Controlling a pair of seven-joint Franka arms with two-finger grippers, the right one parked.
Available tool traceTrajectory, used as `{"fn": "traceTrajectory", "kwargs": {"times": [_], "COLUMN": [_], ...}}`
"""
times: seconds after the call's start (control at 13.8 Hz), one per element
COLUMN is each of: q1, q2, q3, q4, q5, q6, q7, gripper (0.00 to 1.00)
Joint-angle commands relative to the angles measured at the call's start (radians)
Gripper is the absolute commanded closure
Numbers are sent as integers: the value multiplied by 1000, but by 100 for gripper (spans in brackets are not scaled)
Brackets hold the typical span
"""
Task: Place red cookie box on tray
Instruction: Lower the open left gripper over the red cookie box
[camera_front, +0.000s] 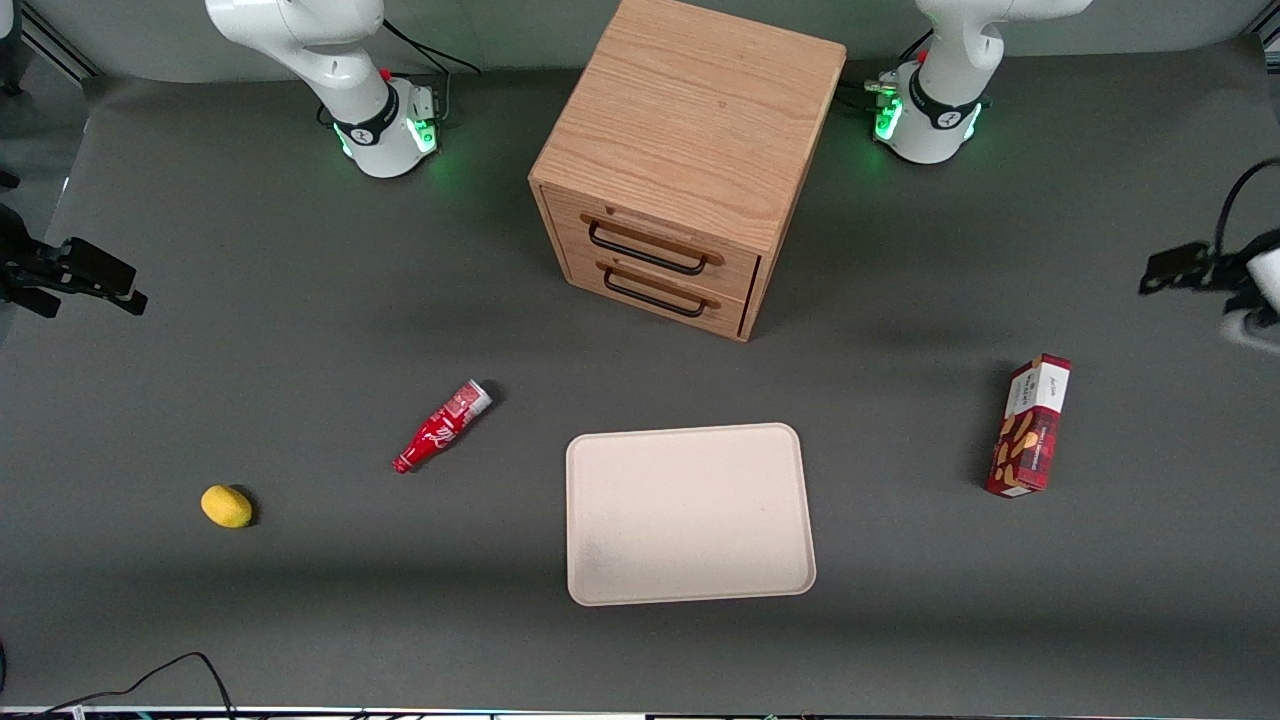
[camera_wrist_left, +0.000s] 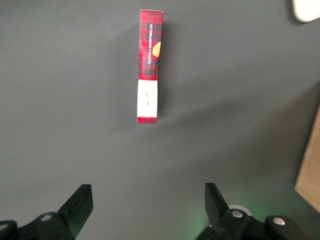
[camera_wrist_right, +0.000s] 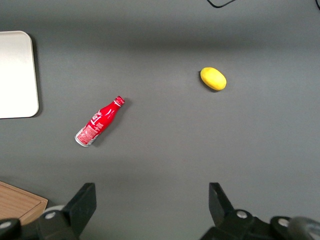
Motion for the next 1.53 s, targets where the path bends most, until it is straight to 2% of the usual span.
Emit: {"fn": "traceTrajectory", "kwargs": {"times": [0.0, 0.15, 0.36, 0.8, 0.87, 1.02, 1.45], "q1": [-6, -7, -4, -7, -9, -9, -7], "q2": [90, 153, 247, 346, 357, 357, 357], "q3": [-3, -3, -3, -10, -10, -10, -10], "q4": [-76, -139, -154, -205, -207, -210, -202], "q5": [-42, -78, -139, -148, -174, -207, -208], "q6": [150, 293, 418, 634, 646, 643, 628], "q7": [48, 88, 169, 171, 171, 171, 177], "gripper": [0, 0, 0, 0, 15, 100, 100]}}
